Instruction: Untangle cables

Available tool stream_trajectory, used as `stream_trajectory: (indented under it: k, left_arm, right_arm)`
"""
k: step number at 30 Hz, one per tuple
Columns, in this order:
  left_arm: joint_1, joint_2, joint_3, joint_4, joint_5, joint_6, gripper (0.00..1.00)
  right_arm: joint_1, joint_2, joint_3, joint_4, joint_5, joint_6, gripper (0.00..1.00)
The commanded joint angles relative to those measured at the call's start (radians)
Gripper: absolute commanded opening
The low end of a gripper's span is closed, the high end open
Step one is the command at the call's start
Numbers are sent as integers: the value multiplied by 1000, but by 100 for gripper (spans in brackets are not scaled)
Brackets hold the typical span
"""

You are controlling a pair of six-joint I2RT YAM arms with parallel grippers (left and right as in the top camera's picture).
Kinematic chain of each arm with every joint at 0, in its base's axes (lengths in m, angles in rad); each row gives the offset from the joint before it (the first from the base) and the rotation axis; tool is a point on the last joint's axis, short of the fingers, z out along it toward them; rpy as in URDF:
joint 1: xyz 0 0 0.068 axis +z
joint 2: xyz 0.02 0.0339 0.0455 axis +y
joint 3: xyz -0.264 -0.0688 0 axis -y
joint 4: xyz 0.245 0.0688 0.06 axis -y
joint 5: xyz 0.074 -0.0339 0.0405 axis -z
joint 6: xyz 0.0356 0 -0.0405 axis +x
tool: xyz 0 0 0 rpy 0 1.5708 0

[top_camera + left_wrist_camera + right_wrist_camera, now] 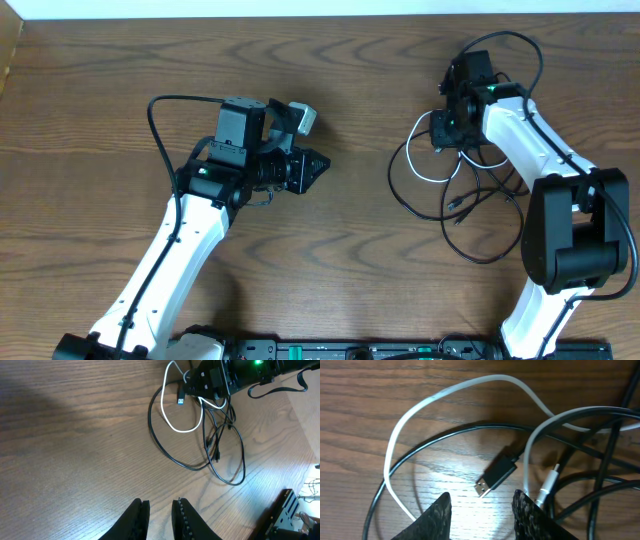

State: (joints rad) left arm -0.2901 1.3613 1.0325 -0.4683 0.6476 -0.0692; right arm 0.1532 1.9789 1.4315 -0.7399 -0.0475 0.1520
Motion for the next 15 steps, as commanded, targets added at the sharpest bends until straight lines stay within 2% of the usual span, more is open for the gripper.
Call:
stream_trajectory:
  k: [1, 15]
  left_arm:
    - [-1, -17, 16, -15, -5, 31, 21]
    - [-1, -17, 16, -25, -5, 36, 21]
  right_arm:
    - [-14, -4, 15, -10, 42, -11, 36]
    - [-25, 29, 5, -11, 75, -11, 37]
